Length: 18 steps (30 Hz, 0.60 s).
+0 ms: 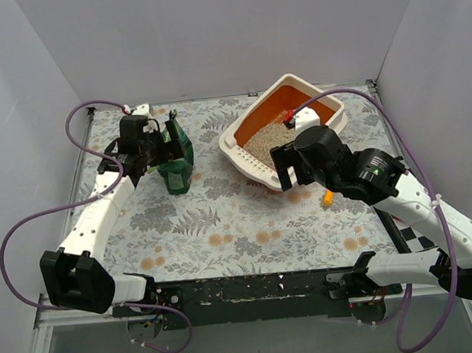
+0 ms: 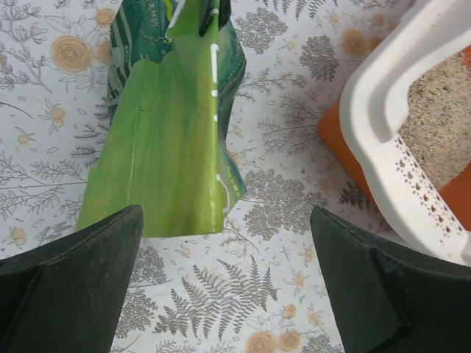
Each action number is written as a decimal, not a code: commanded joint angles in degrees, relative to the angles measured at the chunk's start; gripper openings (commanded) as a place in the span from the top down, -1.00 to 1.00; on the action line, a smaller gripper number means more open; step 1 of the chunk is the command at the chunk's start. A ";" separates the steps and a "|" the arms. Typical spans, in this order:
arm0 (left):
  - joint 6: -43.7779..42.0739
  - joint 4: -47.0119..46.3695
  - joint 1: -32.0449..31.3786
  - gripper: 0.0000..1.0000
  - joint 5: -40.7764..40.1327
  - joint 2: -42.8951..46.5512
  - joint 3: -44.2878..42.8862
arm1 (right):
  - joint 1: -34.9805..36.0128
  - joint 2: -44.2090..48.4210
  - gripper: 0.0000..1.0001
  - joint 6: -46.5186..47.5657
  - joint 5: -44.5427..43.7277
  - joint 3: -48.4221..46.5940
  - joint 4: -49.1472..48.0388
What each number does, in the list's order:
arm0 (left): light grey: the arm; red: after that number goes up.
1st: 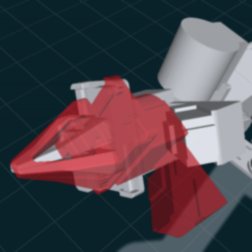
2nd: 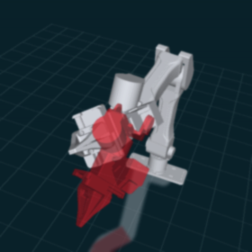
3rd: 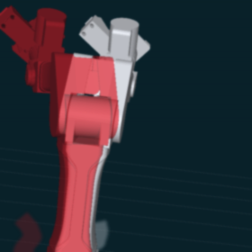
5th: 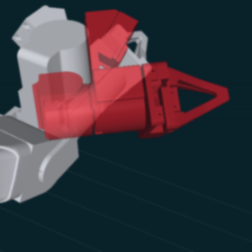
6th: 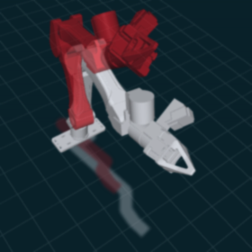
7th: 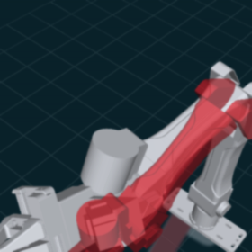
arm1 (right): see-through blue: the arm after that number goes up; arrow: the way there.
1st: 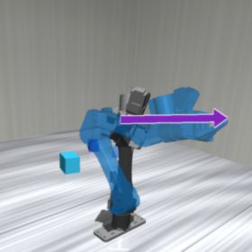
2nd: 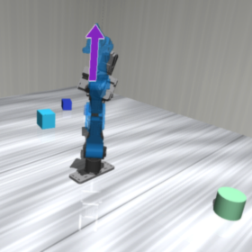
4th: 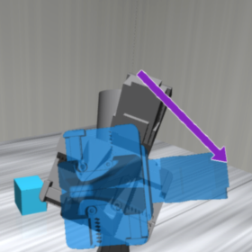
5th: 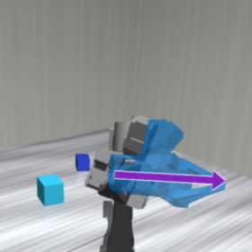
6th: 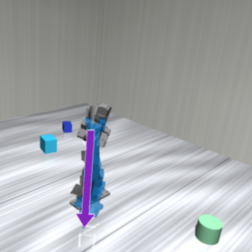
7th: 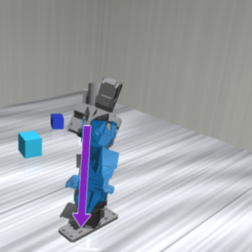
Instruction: Fill the litter box with clean litter
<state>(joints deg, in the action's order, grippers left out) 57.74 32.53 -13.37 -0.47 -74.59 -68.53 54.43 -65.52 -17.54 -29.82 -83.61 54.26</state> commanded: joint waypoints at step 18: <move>-4.91 -5.73 -0.26 0.61 -8.23 -9.17 -2.66 | -0.65 9.09 -0.96 0.05 3.02 11.01 -6.80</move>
<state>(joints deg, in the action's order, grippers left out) 53.91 28.71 -13.37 -6.26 -85.03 -70.54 54.00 -58.35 -17.04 -27.35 -74.00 50.33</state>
